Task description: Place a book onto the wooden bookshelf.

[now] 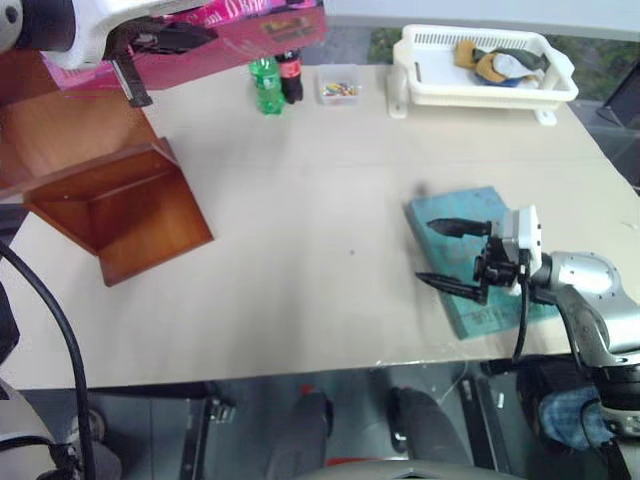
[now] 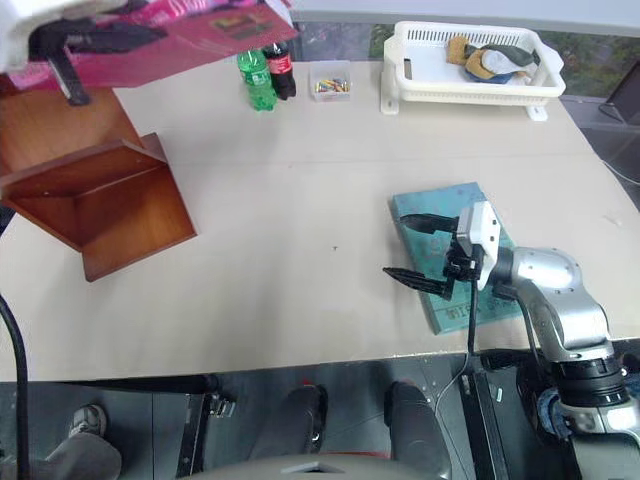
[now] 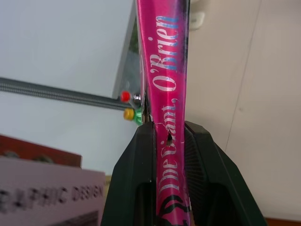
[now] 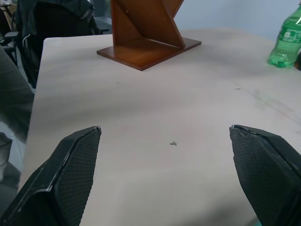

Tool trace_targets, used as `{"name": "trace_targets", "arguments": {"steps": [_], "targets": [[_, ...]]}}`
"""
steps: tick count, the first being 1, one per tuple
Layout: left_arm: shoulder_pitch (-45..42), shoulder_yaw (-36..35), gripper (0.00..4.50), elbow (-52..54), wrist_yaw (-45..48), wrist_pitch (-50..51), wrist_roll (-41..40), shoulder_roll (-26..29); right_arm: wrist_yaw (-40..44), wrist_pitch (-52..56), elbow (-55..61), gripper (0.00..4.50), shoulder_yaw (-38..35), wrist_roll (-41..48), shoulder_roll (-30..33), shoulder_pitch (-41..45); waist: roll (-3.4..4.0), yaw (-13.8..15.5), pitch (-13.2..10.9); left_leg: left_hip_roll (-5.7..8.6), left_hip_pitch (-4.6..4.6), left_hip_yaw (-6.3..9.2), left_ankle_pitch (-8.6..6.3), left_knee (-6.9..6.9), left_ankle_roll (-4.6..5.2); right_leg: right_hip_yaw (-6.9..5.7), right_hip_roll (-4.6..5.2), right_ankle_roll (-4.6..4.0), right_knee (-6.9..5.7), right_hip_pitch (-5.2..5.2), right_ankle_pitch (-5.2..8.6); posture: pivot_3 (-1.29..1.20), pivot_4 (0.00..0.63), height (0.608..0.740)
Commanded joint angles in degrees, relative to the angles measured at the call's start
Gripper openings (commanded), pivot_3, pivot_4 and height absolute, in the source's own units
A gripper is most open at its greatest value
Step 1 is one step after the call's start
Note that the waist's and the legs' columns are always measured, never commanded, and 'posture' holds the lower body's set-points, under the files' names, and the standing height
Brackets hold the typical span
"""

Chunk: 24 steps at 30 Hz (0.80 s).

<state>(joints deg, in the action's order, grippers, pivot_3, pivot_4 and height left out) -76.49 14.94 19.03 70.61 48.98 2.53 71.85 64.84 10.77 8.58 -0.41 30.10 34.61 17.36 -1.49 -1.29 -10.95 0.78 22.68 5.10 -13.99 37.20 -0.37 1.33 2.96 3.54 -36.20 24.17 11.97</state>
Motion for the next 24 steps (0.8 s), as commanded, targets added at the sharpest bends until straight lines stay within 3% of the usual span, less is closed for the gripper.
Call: {"name": "trace_targets", "arguments": {"steps": [1,7,14,18,24], "targets": [[-2.24,1.98,0.83,-0.08,4.31,2.91,3.43,4.48,1.37,-2.28,-1.02,4.5,0.32,-0.38,-0.92,1.77,0.06,-0.66,-0.04,0.0,-0.03,0.0,0.0,0.0,0.0,0.01,-0.01,0.0,-0.15,0.05,0.02,0.0,0.15,0.74],[3.25,1.79,0.83,-0.13,8.07,2.69,7.15,13.34,2.24,-3.18,-2.4,4.5,0.91,-0.9,-2.23,2.81,0.11,-1.55,-0.18,-0.03,0.05,-0.2,0.01,0.06,0.0,0.3,-0.07,-0.02,-0.69,0.52,0.04,0.0,0.15,0.74],[27.08,-9.51,0.83,-1.11,4.74,1.27,5.43,24.81,2.94,-4.02,-2.77,4.5,1.84,-0.53,-4.33,6.46,0.1,-1.92,-0.2,-0.06,0.05,-0.29,0.01,0.15,0.01,0.39,-0.07,-0.02,-0.8,0.57,0.03,0.0,0.15,0.74],[40.48,-19.96,0.83,-1.24,2.14,-0.1,5.97,23.41,2.72,-2.31,-3.26,4.5,1.56,0.36,-5.04,11.14,0.1,-2.17,-0.2,-0.06,0.03,-0.31,0.01,0.2,0.01,0.39,-0.06,-0.03,-0.82,0.56,0.02,0.0,0.15,0.74],[52.51,-30.95,0.83,-0.15,0.32,-2.2,6.96,19.48,0.37,1.22,-3.0,4.5,1.48,1.88,-6.81,17.8,0.19,-2.96,-0.24,-0.19,-0.11,-0.42,0.01,0.18,0.0,0.47,-0.19,-0.16,-1.06,0.61,-0.03,0.0,0.15,0.74]]}}
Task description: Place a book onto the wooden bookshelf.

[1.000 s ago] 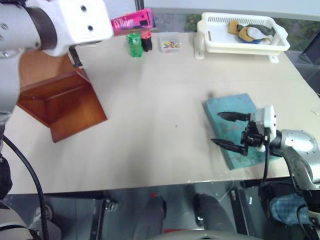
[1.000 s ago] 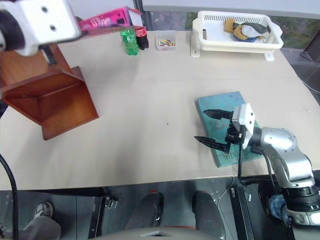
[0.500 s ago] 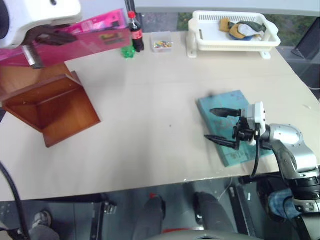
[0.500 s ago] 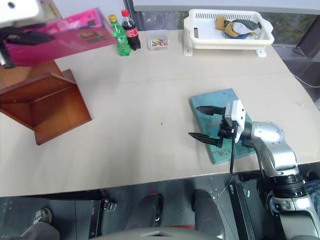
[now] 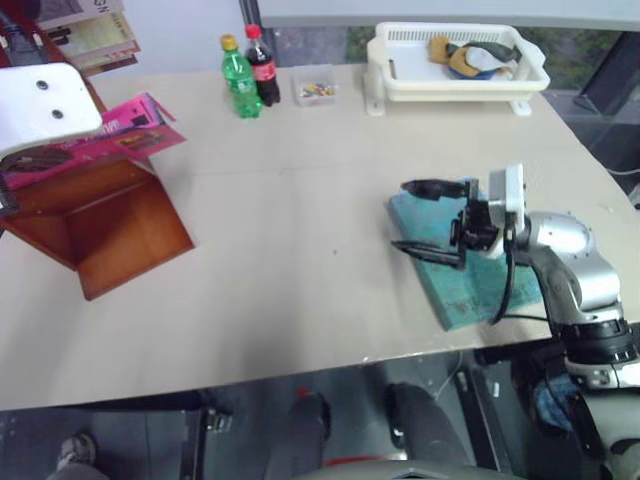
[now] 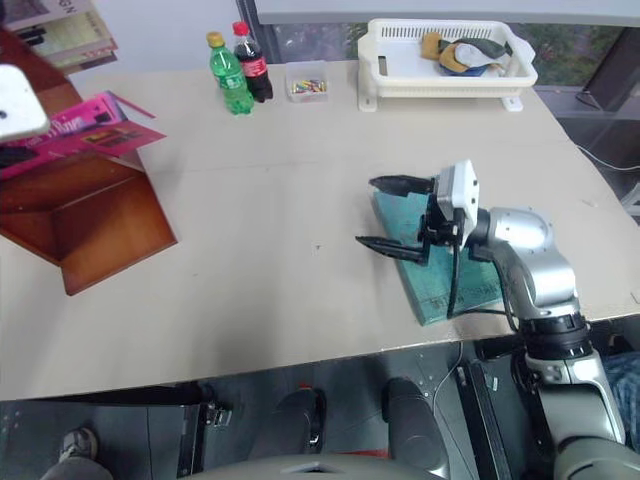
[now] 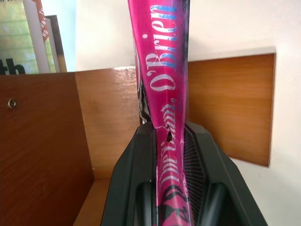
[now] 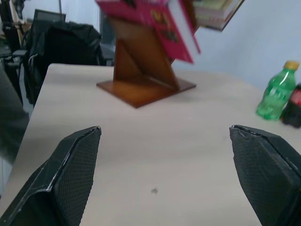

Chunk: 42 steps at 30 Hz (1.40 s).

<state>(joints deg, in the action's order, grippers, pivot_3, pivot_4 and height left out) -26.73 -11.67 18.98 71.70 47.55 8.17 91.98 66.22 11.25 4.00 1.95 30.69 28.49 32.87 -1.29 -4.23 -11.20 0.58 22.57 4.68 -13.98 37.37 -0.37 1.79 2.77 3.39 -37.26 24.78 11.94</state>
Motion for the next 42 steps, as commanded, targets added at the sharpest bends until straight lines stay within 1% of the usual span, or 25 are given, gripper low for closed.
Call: {"name": "trace_targets", "arguments": {"steps": [1,3,6,9,13,19,24,25,26,27,29,30,32,35,38,40,42], "targets": [[3.61,-5.21,0.83,0.0,-1.16,-1.18,1.21,-0.91,-1.33,0.96,1.37,4.5,-1.17,1.58,-0.99,2.95,0.0,-0.01,0.0,-0.01,-0.03,-0.02,0.0,0.0,0.0,0.02,-0.01,-0.1,-0.05,0.01,-0.04,0.0,0.15,0.74],[5.01,-6.56,0.83,0.2,-1.67,-1.74,0.92,-1.09,-1.6,1.3,1.15,4.5,-1.62,1.97,-1.36,3.6,0.0,0.03,0.0,0.0,-0.07,-0.04,0.0,0.0,0.0,0.05,-0.01,-0.14,-0.14,0.01,-0.03,0.0,0.15,0.74],[5.78,-7.42,0.83,0.33,-3.01,-2.1,0.31,-1.31,-3.11,2.24,1.8,4.5,-3.65,4.91,-2.9,4.77,0.0,0.02,0.0,0.0,-0.07,-0.13,0.0,0.0,0.0,0.14,-0.01,-0.16,-0.18,0.05,-0.04,0.0,0.15,0.74],[5.19,-6.76,0.83,-0.18,-4.82,-3.16,-0.5,-1.13,-5.5,4.77,4.72,4.5,-5.74,9.78,-4.88,5.12,0.0,0.1,0.0,0.02,-0.07,-0.23,0.0,0.0,0.0,0.27,0.0,-0.16,-0.3,0.14,-0.05,0.0,0.15,0.74],[5.21,-6.06,0.83,-0.1,-5.67,-3.81,-1.28,-0.25,-7.24,6.75,5.91,4.5,-7.1,12.93,-6.02,5.17,0.0,0.3,0.0,0.02,-0.06,-0.22,0.0,0.0,0.0,0.28,-0.01,-0.17,-0.35,0.17,-0.05,0.0,0.15,0.74],[4.72,-5.26,0.83,-1.33,-7.15,-5.35,-2.03,-0.28,-7.23,6.41,6.03,4.5,-6.76,13.45,-6.8,4.98,0.0,0.28,0.0,0.03,-0.06,-0.25,0.0,0.03,0.0,0.32,0.0,-0.17,-0.37,0.18,-0.05,0.0,0.15,0.74],[4.62,-5.03,0.83,-2.13,-7.51,-6.83,-3.18,-0.3,-6.55,6.33,5.97,4.5,-7.26,13.57,-6.05,4.35,0.0,0.27,0.0,0.03,-0.06,-0.26,0.0,0.03,0.0,0.33,-0.01,-0.17,-0.39,0.2,-0.05,0.0,0.15,0.74],[4.53,-5.14,1.4,-2.16,-7.68,-6.73,-3.41,-0.4,-6.39,6.3,5.97,4.5,-7.28,13.47,-5.8,4.17,0.0,0.28,0.0,0.03,-0.06,-0.26,0.0,0.03,0.0,0.33,-0.01,-0.17,-0.39,0.2,-0.05,0.0,0.15,0.74],[4.5,-5.22,1.66,-2.12,-7.78,-6.63,-3.57,-0.4,-6.23,6.24,5.94,4.5,-7.29,13.38,-5.59,4.0,0.0,0.29,0.0,0.03,-0.06,-0.26,0.0,0.03,0.0,0.33,-0.01,-0.17,-0.39,0.2,-0.05,0.0,0.15,0.74],[4.56,-5.41,2.04,-2.38,-7.88,-6.47,-3.57,-0.36,-6.12,6.2,5.95,4.5,-7.16,13.21,-5.42,3.73,0.0,0.3,0.0,0.03,-0.06,-0.27,0.0,0.03,0.0,0.34,0.0,-0.17,-0.39,0.2,-0.06,0.0,0.15,0.74],[4.73,-5.67,2.96,-2.82,-8.02,-6.47,-3.56,-0.26,-6.07,6.12,5.98,4.5,-6.95,13.05,-5.29,3.45,0.0,0.32,0.0,0.03,-0.05,-0.27,0.0,0.03,0.0,0.34,0.0,-0.17,-0.39,0.2,-0.06,0.0,0.15,0.74],[4.77,-5.81,3.53,-2.89,-8.17,-6.51,-3.48,-0.27,-6.0,6.1,5.99,4.5,-6.97,13.07,-5.2,3.34,0.0,0.32,0.0,0.04,-0.05,-0.27,0.0,0.03,0.0,0.34,0.0,-0.17,-0.39,0.2,-0.06,0.0,0.15,0.74],[4.65,-6.56,4.47,-2.98,-9.31,-6.82,-2.86,-0.73,-5.88,6.29,5.94,4.5,-7.0,13.16,-4.94,3.4,0.0,0.32,0.0,0.04,-0.05,-0.27,0.0,0.03,0.0,0.34,0.0,-0.17,-0.39,0.2,-0.05,0.0,0.15,0.74],[4.76,-9.34,4.47,-2.81,-9.58,-9.4,-3.44,-2.39,-5.14,6.6,5.54,4.5,-7.11,13.26,-4.19,3.3,0.0,0.36,0.0,0.04,-0.05,-0.27,0.0,0.03,0.0,0.34,0.0,-0.17,-0.38,0.2,-0.06,0.0,0.15,0.74],[5.67,-17.26,4.47,-0.88,-6.58,-17.65,-6.07,-7.21,-4.48,6.62,4.91,4.5,-7.17,13.27,-3.69,3.32,0.01,0.35,0.0,0.04,-0.05,-0.29,0.0,0.02,0.0,0.36,0.01,-0.17,-0.39,0.21,-0.06,0.0,0.15,0.74],[5.08,-22.13,4.47,1.72,-4.52,-18.13,-8.71,-9.88,-4.11,6.77,4.39,4.5,-7.21,13.4,-3.37,3.57,-0.06,0.37,0.02,0.02,-0.01,-0.31,0.0,0.03,0.0,0.36,0.01,-0.18,-0.37,0.26,-0.06,0.0,0.15,0.74],[4.19,-24.8,4.47,3.43,-3.42,-18.08,-10.76,-10.9,-3.64,7.02,3.97,4.5,-7.4,13.65,-2.96,3.68,-0.06,0.37,0.03,0.02,0.06,-0.3,0.0,0.05,0.0,0.36,0.01,-0.18,-0.37,0.3,-0.07,0.0,0.15,0.74]]}}
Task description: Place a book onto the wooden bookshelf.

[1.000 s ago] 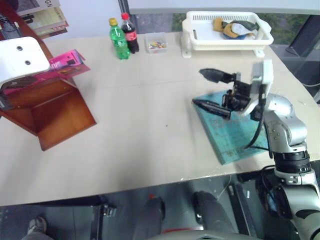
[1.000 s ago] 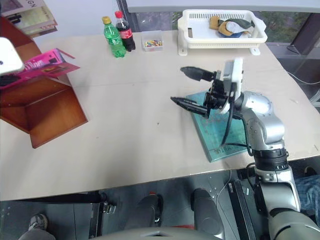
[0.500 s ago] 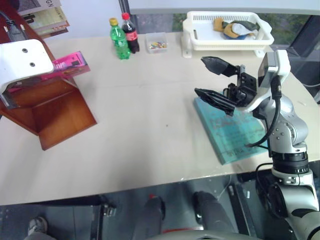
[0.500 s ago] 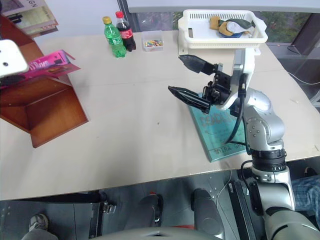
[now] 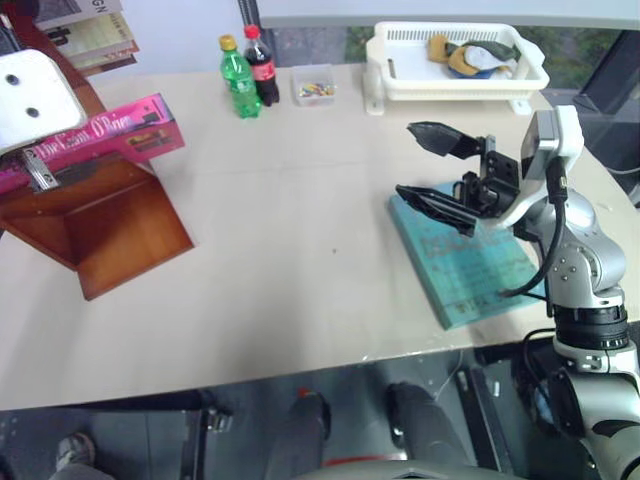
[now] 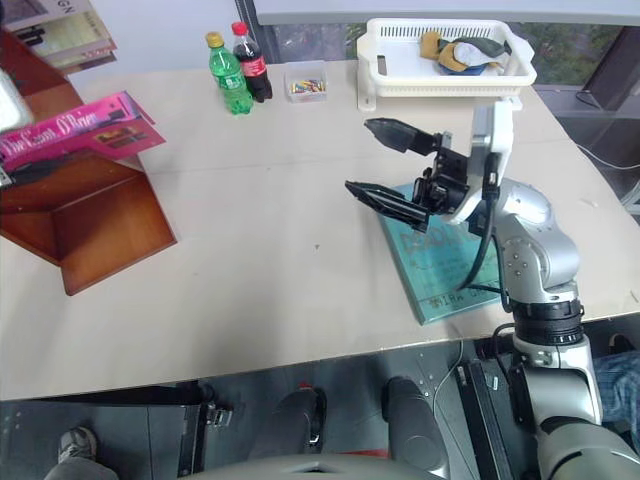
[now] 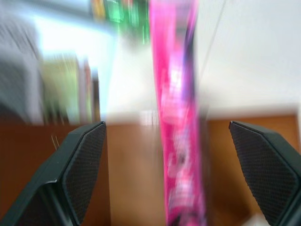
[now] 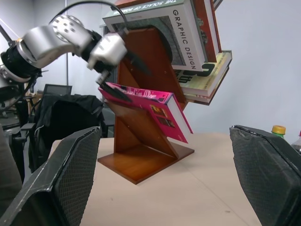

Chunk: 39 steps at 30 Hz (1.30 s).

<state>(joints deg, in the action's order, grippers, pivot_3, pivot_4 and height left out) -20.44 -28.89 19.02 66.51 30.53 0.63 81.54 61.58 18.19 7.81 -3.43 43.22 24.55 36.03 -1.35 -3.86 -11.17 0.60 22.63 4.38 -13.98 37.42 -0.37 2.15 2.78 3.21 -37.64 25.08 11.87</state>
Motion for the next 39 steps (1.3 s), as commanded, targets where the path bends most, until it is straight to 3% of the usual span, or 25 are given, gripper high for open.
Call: {"name": "trace_targets", "arguments": {"steps": [1,5,6,7,9,10,13,14,15,17,19,21,22,26,28,33,36,39], "targets": [[-2.76,-8.68,4.47,4.26,2.96,-0.92,-5.69,-0.93,1.27,0.29,-0.07,4.5,-2.09,1.15,1.21,0.55,0.0,0.03,0.0,0.01,0.0,-0.01,0.0,0.01,0.0,0.01,0.01,0.0,-0.01,0.0,0.0,0.0,0.15,0.74],[-4.2,-10.41,4.47,11.85,2.78,6.05,-14.33,-3.4,2.04,0.93,-0.53,4.5,-2.4,1.23,2.46,0.4,0.01,0.14,0.0,0.05,0.0,-0.01,0.0,0.01,0.0,0.02,0.04,0.0,-0.03,-0.01,0.0,0.0,0.15,0.74],[-4.88,-9.08,3.97,15.87,-0.07,11.06,-17.95,-5.74,2.08,1.15,-0.52,4.5,-2.5,1.19,2.95,0.27,0.0,0.19,0.0,0.05,-0.01,0.0,0.0,0.02,0.0,0.03,0.04,0.01,-0.04,-0.01,0.0,0.0,0.15,0.74],[-4.96,-7.32,3.76,19.46,-3.24,14.47,-20.13,-8.54,2.06,1.36,-0.47,4.5,-2.62,1.15,3.38,0.15,0.02,0.28,0.02,0.05,-0.01,0.0,0.0,0.02,0.0,0.02,0.04,0.01,-0.05,-0.01,0.0,0.0,0.15,0.74],[-4.88,-3.66,2.73,24.67,-10.13,20.33,-22.3,-14.42,1.98,1.88,-0.19,4.5,-2.89,1.13,4.15,-0.14,0.04,0.42,0.04,0.06,-0.04,0.03,0.0,0.12,0.0,0.03,0.04,0.01,-0.13,-0.06,0.0,0.0,0.15,0.74],[-4.85,-2.17,2.49,26.53,-13.31,22.94,-23.04,-16.98,1.89,2.13,0.02,4.5,-2.96,1.14,4.44,-0.29,0.06,0.47,0.05,0.06,-0.04,0.03,0.0,0.14,0.0,0.03,0.04,0.01,-0.17,-0.05,0.0,0.0,0.15,0.74],[-0.18,1.73,1.32,30.87,-27.55,27.62,-24.15,-37.32,0.83,2.95,1.9,4.5,-2.59,-0.36,6.4,-2.41,0.28,0.89,0.23,0.13,-0.26,-0.01,0.0,0.24,0.0,0.1,0.09,0.03,-0.21,-0.3,-0.01,0.0,0.15,0.74],[2.95,1.57,1.32,30.62,-30.76,25.08,-24.47,-44.83,-0.11,3.76,2.82,4.5,-1.88,-1.8,7.52,-3.74,0.24,0.93,0.23,0.1,-0.27,0.05,0.0,0.3,0.0,0.08,0.05,0.03,-0.19,-0.35,-0.02,0.0,0.15,0.74],[6.68,1.97,1.32,30.32,-32.54,22.19,-23.25,-48.8,-1.12,4.37,3.44,4.5,-1.0,-3.48,8.53,-4.99,0.23,0.93,0.25,0.1,-0.25,0.04,0.0,0.36,0.0,0.1,0.06,0.02,-0.28,-0.33,-0.03,0.0,0.15,0.74],[12.24,2.59,1.32,30.31,-33.67,19.23,-21.91,-52.24,-2.74,5.08,4.09,4.5,0.25,-6.27,9.85,-6.71,0.05,0.79,0.35,0.08,-0.22,0.02,-0.01,0.48,0.0,0.14,0.05,0.01,-0.25,-0.32,-0.04,0.0,0.15,0.74],[21.61,0.18,1.32,29.13,-28.59,16.01,-25.59,-54.64,-4.16,4.27,3.1,4.5,2.15,-12.41,13.05,-9.87,0.09,1.22,0.37,0.08,-0.22,0.05,-0.01,0.48,0.0,0.13,0.06,-0.01,-0.27,-0.31,-0.04,0.0,0.15,0.74],[29.2,-6.37,1.85,26.8,-22.39,12.52,-33.26,-57.48,-4.19,4.38,3.36,4.5,1.13,-14.12,15.67,-13.19,0.09,1.55,0.4,0.08,-0.35,-0.05,-0.01,0.47,0.0,0.2,0.07,-0.03,-0.24,-0.39,-0.02,0.0,0.15,0.74],[32.21,-7.77,2.06,26.26,-21.03,10.5,-33.55,-57.42,-3.64,5.03,4.04,4.5,0.15,-13.31,16.52,-14.36,0.09,1.66,0.4,0.08,-0.4,-0.1,-0.01,0.46,0.0,0.22,0.08,-0.03,-0.2,-0.43,-0.01,0.0,0.15,0.74],[43.94,-13.62,3.98,24.61,-18.24,-0.01,-31.27,-58.03,-1.57,6.16,5.87,4.5,-5.37,-11.55,21.98,-20.18,0.05,2.22,0.39,0.09,-0.45,-0.11,-0.01,0.48,0.01,0.18,0.11,-0.23,-0.05,-0.61,0.14,0.0,0.15,0.74],[49.32,-15.62,4.39,23.45,-16.02,-4.05,-30.68,-57.9,-1.05,5.99,5.67,4.5,-8.08,-11.61,24.2,-22.46,0.05,2.37,0.41,0.08,-0.75,-0.12,-0.02,0.52,0.02,0.17,0.1,0.0,0.09,-0.97,0.28,0.0,0.15,0.74],[58.74,-21.4,4.39,19.36,-11.6,-11.27,-33.07,-57.91,2.3,5.13,3.0,4.5,-16.03,-11.91,30.09,-29.07,-0.02,2.4,0.45,-0.15,-0.8,-0.19,-0.05,0.52,0.04,0.08,0.06,0.02,0.58,-1.2,0.3,0.0,0.15,0.74],[59.08,-21.82,4.39,16.02,-11.19,-12.76,-33.66,-56.44,5.7,0.55,-1.58,4.5,-21.3,-14.92,32.68,-35.48,-0.06,3.06,0.48,-0.31,-0.75,-0.2,-0.05,0.53,0.04,0.05,0.01,0.03,0.69,-1.21,0.3,0.0,0.15,0.74],[58.16,-21.93,4.39,14.34,-11.53,-12.89,-34.69,-54.12,6.06,-1.38,-3.71,4.5,-23.38,-15.41,33.56,-36.52,-0.05,3.0,0.48,-0.28,-0.72,-0.33,-0.13,0.53,0.16,0.09,0.04,0.04,0.76,-1.2,0.3,0.0,0.15,0.74]]}}
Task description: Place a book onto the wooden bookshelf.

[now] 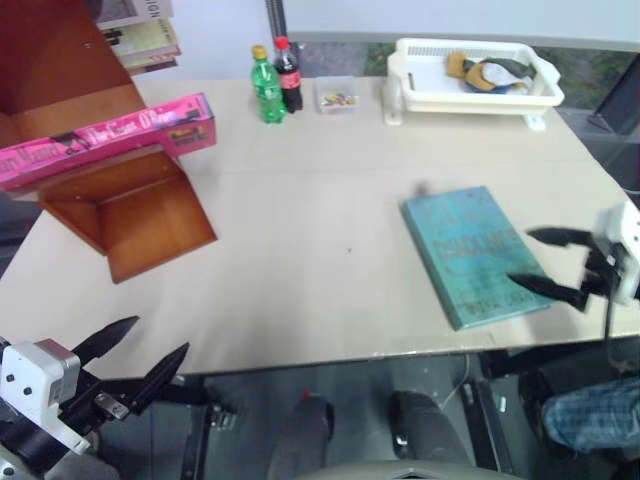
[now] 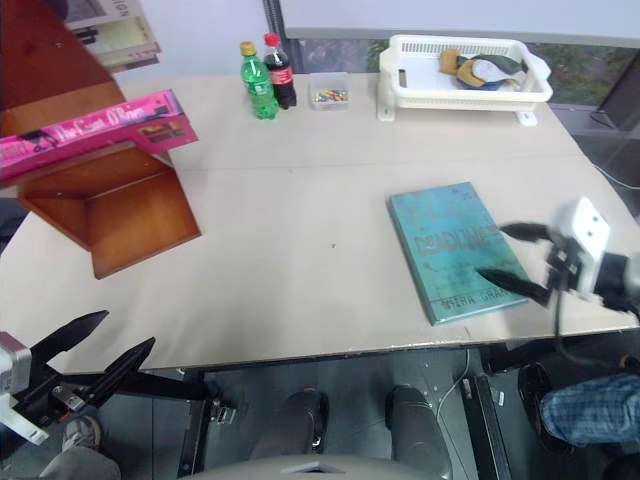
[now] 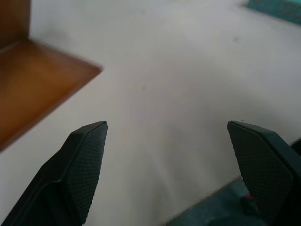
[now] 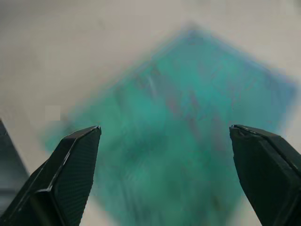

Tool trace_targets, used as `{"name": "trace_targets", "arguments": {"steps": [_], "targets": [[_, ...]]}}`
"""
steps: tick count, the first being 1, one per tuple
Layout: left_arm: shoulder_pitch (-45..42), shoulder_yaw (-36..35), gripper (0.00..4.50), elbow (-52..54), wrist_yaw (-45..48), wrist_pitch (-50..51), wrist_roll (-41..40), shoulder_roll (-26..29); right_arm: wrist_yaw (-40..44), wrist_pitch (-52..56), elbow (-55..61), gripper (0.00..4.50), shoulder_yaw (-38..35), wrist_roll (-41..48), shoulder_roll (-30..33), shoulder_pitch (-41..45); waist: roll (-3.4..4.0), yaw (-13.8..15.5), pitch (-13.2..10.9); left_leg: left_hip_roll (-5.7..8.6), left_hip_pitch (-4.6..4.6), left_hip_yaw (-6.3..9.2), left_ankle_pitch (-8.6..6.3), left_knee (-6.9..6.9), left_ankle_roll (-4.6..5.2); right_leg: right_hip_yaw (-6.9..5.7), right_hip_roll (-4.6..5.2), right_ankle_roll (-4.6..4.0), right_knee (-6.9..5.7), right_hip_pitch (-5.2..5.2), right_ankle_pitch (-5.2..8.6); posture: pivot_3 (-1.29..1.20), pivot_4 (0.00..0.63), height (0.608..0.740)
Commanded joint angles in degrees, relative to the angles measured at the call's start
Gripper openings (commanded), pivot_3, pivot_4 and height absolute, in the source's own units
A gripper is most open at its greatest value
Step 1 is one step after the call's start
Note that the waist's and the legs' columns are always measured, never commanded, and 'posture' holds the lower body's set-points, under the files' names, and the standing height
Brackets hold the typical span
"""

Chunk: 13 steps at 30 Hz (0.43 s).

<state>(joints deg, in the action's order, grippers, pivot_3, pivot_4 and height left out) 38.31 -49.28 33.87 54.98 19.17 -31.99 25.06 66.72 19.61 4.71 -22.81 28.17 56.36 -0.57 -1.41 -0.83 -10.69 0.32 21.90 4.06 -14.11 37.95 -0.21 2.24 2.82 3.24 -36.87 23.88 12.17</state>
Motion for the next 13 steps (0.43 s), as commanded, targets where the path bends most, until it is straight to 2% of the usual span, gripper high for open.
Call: {"name": "trace_targets", "arguments": {"steps": [1,13], "targets": [[-0.58,-1.75,4.39,-1.22,0.35,-1.61,-2.39,3.12,1.33,-2.95,-0.75,4.5,-4.56,-0.45,2.05,-0.43,0.02,-0.17,0.0,-0.01,-0.01,-0.01,0.0,0.0,0.01,0.0,-0.01,0.0,0.0,0.0,0.0,0.0,0.15,0.74],[-4.07,-0.08,4.39,-5.26,-0.42,-1.14,-3.83,9.35,-0.23,-2.44,-2.28,4.5,-4.58,-1.07,2.42,0.02,0.03,-0.21,0.0,-0.1,-0.06,-0.22,-0.03,-0.08,0.03,0.12,-0.03,0.0,0.03,0.03,0.0,0.0,0.15,0.74]]}}
